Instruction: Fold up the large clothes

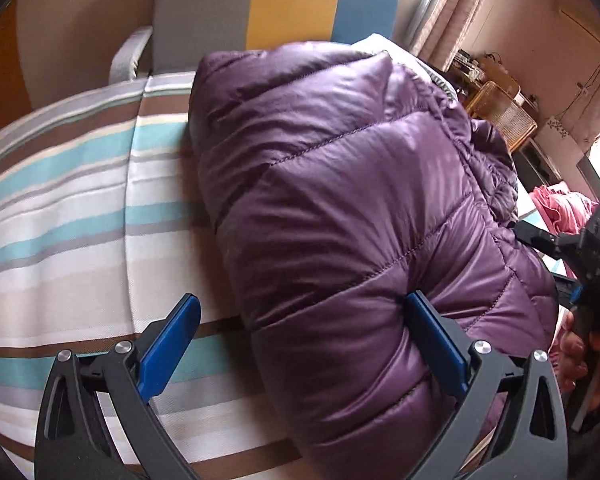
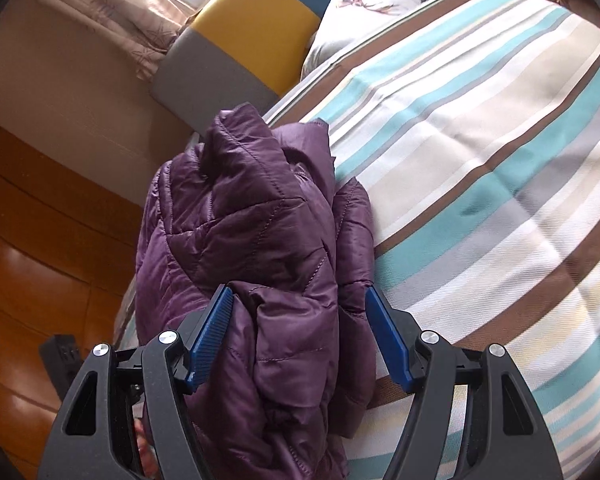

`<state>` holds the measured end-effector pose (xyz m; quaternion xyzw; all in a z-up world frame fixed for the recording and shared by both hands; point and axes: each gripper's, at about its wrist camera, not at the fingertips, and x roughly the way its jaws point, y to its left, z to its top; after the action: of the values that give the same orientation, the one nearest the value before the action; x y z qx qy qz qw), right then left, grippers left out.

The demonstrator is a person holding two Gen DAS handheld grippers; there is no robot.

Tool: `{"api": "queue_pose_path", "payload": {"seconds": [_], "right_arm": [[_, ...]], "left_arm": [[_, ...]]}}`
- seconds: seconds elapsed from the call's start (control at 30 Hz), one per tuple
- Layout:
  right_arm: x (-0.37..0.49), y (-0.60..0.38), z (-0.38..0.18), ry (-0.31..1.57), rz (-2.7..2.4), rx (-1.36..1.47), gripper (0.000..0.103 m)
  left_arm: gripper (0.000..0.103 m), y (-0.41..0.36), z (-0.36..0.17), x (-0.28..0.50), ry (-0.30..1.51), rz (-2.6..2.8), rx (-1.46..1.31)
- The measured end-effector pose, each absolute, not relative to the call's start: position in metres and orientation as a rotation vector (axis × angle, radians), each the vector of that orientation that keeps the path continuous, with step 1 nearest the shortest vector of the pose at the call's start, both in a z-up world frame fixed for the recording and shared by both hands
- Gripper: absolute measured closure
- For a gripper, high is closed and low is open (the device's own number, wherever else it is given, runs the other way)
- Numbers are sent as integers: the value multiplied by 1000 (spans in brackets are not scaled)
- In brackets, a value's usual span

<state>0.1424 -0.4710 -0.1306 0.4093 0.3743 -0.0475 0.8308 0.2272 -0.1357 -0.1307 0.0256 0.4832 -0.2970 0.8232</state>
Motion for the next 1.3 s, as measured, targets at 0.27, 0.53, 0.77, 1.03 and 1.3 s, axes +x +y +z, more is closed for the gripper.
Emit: {"api": "queue_pose_path", "payload": {"seconds": [0.27, 0.53, 0.77, 1.03, 1.3], "right_arm": [[165, -475, -157, 841, -42, 916, 29], [158, -473, -164, 814, -5, 927, 50], [149, -467, -161, 799, -12, 910, 53], [142, -460, -151, 793, -17, 875, 59], [136, -452, -135, 753, -6, 825, 72]], "left_arm": [[2, -132, -131, 235, 1043, -678, -27], [2, -135, -134, 248, 1055, -714, -94], [2, -144, -135, 244, 1043, -689, -75], [11, -157, -129, 233, 1017, -693, -52], [38, -160, -111, 215, 957, -702, 28]]}}
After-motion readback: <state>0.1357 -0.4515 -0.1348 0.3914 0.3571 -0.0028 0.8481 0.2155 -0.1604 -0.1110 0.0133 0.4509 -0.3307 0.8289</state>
